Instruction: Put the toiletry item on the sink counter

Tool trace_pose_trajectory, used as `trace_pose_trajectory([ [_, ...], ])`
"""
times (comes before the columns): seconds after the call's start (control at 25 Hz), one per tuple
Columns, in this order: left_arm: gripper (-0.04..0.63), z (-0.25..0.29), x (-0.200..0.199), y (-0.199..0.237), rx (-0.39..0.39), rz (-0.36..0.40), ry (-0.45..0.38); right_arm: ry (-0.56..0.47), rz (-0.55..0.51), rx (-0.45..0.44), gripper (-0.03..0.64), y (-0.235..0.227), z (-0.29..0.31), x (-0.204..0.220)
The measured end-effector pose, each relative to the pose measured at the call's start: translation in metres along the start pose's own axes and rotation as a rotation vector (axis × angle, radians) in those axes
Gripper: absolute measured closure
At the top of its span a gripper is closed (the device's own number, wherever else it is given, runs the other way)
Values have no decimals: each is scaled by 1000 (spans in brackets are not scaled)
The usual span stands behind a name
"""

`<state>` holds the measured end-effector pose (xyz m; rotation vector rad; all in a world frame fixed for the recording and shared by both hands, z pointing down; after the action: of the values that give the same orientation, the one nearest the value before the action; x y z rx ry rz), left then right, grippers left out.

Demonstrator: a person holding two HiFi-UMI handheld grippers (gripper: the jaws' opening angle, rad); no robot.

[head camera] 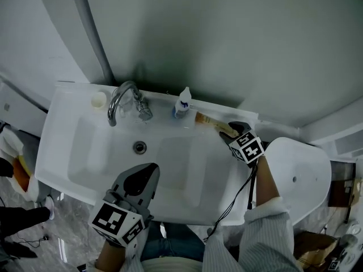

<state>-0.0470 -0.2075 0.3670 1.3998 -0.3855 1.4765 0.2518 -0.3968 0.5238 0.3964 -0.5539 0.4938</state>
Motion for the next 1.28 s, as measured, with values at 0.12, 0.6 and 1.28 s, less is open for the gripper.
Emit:
trace_pose_trajectory([
  [0.12, 575, -4, -2, -6, 16, 7, -22, -33, 31, 17, 422, 9, -13, -9],
  [0.6, 575, -18, -18, -33, 92, 45, -98, -271, 154, 77, 422, 68, -84, -54],
  [1.28, 575, -33, -41, -70, 179, 102, -173, -780, 443, -36, 500, 148, -206, -132],
])
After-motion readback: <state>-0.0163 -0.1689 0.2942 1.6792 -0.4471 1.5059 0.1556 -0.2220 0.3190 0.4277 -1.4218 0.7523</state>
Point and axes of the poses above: the fingertips, and each gripper's own axes: z forward along the fingers, y to its left, x out of its underside, the point moved 7 cm from there along -z, backward along the fingers, and after that the axes turned 5 degrees about -z, right-handed, at the moved point
